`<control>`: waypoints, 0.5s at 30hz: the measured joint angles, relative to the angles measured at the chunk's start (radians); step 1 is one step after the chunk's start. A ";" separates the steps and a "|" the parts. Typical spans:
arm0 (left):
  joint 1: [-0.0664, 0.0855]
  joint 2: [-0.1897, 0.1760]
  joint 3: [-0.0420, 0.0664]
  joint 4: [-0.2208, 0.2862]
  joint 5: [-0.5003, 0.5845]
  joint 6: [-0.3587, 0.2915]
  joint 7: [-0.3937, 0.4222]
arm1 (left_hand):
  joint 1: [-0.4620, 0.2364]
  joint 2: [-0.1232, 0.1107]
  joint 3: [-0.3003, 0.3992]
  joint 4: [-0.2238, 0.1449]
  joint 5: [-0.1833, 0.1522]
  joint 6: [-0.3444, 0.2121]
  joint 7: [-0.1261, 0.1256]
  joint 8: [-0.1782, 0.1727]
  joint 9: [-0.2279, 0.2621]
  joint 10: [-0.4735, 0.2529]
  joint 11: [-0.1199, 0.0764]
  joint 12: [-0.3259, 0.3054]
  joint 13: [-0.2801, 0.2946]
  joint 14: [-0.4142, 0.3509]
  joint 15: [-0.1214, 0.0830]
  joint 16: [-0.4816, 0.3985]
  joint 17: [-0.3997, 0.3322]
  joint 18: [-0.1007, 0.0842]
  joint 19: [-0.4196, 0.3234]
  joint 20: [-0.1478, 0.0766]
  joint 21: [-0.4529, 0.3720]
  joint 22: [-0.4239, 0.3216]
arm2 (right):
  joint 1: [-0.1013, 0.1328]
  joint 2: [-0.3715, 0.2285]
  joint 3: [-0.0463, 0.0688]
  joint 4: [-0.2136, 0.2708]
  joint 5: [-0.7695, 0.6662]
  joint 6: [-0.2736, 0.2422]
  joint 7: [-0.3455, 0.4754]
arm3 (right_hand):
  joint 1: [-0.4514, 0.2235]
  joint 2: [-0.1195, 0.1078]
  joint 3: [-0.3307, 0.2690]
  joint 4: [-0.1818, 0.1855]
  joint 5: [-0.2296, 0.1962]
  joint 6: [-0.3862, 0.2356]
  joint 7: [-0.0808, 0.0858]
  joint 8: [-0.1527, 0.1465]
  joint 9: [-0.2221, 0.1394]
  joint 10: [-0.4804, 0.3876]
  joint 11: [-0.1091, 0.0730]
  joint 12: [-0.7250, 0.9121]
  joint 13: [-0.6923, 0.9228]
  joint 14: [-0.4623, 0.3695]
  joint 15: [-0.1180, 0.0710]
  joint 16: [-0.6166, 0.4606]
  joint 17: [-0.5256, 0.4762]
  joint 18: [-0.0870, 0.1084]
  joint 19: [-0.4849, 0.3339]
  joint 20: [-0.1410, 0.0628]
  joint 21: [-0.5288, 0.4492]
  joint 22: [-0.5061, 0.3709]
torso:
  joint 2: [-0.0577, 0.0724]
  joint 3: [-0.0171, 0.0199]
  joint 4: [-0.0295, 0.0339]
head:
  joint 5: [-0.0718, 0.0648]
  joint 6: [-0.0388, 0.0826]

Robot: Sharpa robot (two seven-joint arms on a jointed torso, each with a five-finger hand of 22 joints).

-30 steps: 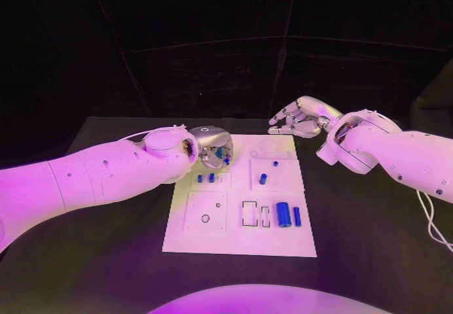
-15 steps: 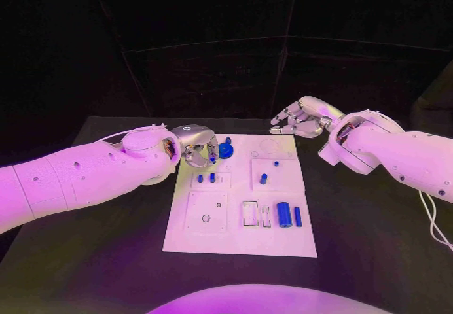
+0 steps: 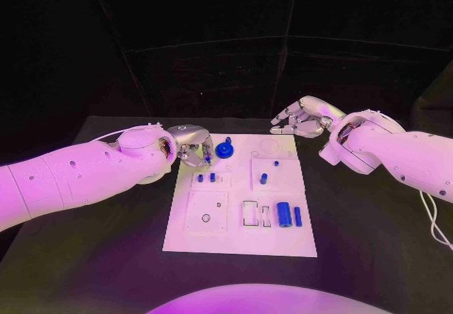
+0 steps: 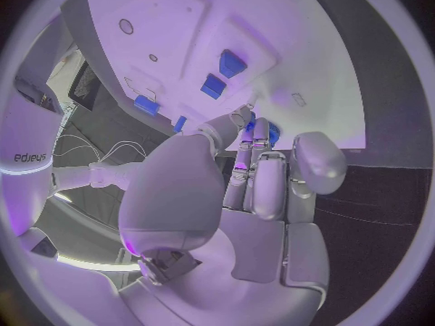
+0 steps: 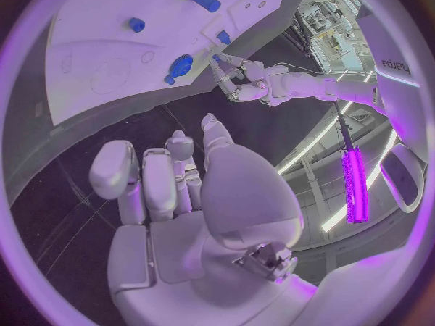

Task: Assemble the parts on the task board

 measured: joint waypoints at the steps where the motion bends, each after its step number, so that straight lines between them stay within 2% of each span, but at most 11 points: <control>1: 0.000 0.002 0.000 -0.003 0.000 0.002 -0.001 | 0.000 0.000 0.000 0.000 0.000 0.000 0.000 0.000 0.000 0.000 0.000 0.000 0.000 0.000 0.000 0.000 0.000 0.000 0.000 0.000 0.000 0.000 | 0.000 0.000 0.000 0.000 0.000 0.000 0.000 | 0.000 0.000 0.000 0.000 0.000 0.000 0.000 0.000 0.000 0.000 0.000 0.000 0.000 0.000 0.000 0.000 0.000 0.000 0.000 0.000 0.000 0.000 | 0.000 0.0000 0.0000 | 0.000 0.000; 15: 0.000 0.022 0.000 -0.024 0.002 0.033 -0.004 | -0.005 -0.005 0.000 0.000 0.000 0.000 0.000 0.000 -0.001 0.000 0.000 -0.004 0.000 0.000 0.000 0.000 -0.002 0.000 0.000 0.000 0.000 0.001 | 0.000 0.000 0.000 0.001 0.000 0.000 0.000 | 0.000 0.000 0.000 0.000 0.000 0.000 0.000 0.000 0.000 0.000 0.000 0.000 -0.001 0.000 0.000 0.000 0.000 0.000 0.000 0.000 0.000 0.000 | 0.000 0.0000 -0.0004 | 0.000 -0.003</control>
